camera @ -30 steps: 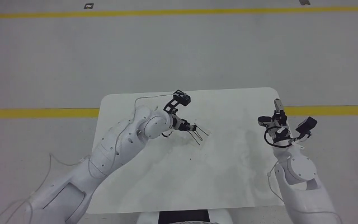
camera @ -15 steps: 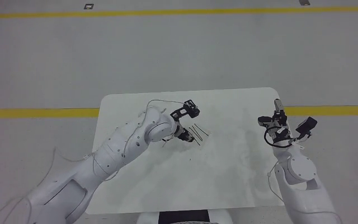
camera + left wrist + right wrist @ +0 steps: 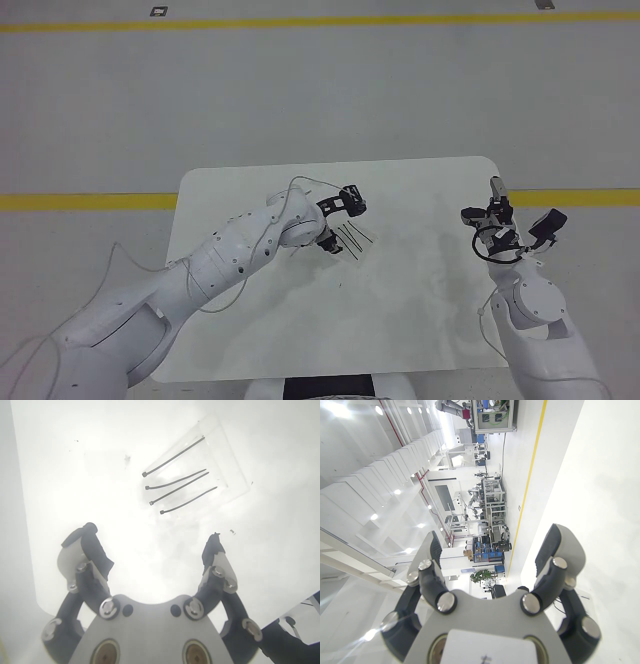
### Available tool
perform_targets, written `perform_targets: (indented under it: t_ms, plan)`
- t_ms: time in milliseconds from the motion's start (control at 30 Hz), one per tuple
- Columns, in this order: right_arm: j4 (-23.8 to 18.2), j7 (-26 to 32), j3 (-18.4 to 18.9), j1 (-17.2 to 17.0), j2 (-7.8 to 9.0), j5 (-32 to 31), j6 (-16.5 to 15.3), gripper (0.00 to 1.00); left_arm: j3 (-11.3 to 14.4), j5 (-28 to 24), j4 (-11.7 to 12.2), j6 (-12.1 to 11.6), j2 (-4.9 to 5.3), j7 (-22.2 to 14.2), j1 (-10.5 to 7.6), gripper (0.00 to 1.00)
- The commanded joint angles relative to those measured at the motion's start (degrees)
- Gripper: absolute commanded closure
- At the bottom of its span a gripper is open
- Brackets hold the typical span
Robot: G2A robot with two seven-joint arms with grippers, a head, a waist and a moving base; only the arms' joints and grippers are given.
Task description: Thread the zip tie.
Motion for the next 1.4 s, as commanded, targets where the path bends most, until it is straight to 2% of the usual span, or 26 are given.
perform_targets:
  t_ms: [0,100,167,233,367,667,867,967,1133,1167,1233,1267,1300,1367]
  plan:
    - [0.0,0.0,0.0,0.0,0.00,0.0,0.0,0.00,0.0,0.0,0.0,0.0,0.00,0.0,0.00,0.00]
    - [0.0,0.0,0.0,0.0,0.00,0.0,0.0,0.00,0.1,0.4,0.0,0.0,0.01,0.4,0.08,0.00]
    - [0.0,0.0,0.0,0.0,0.00,0.0,0.0,0.00,0.5,2.8,0.1,-0.1,0.11,2.9,0.64,0.00]
    - [0.0,0.0,0.0,0.0,0.00,0.0,0.0,0.00,0.5,3.3,0.4,-1.6,0.18,6.0,1.13,0.00]
    - [0.0,0.0,0.0,0.0,0.00,0.0,0.0,0.00,0.8,4.0,1.2,-3.5,0.09,8.9,1.37,0.00]
    - [0.0,0.0,0.0,0.0,0.00,0.0,0.0,0.00,1.4,4.5,1.3,-3.5,0.01,9.1,1.28,0.00]
    - [0.0,0.0,0.0,0.0,0.00,0.0,0.0,0.00,0.9,5.3,1.5,-3.0,0.14,11.3,2.10,0.00]
    - [0.0,0.0,0.0,0.0,0.00,0.0,0.0,0.00,0.2,5.3,1.8,-1.4,0.13,12.4,2.43,0.00]
    - [0.0,0.0,0.0,0.0,0.00,0.0,0.0,0.00,-0.3,5.1,2.4,-1.3,0.01,12.5,2.54,0.00]
    - [0.0,0.0,0.0,0.0,0.00,0.0,0.0,0.00,-0.3,5.0,2.5,-1.3,-0.03,12.6,2.58,0.02]
    - [0.0,0.0,0.0,0.0,0.00,0.0,0.0,0.00,-0.4,5.0,2.6,-1.3,-0.09,12.7,2.60,0.20]
    - [0.0,0.0,0.0,0.0,0.00,0.0,0.0,0.00,-0.5,5.0,2.7,-1.3,-0.14,12.8,2.63,0.24]
    - [0.0,0.0,0.0,0.0,0.00,0.0,0.0,0.00,-0.6,4.8,2.7,-1.3,-0.18,12.9,2.69,0.22]
    - [0.0,0.0,0.0,0.0,0.00,0.0,0.0,0.00,-1.0,4.1,2.9,-1.4,-0.23,13.5,2.78,0.27]
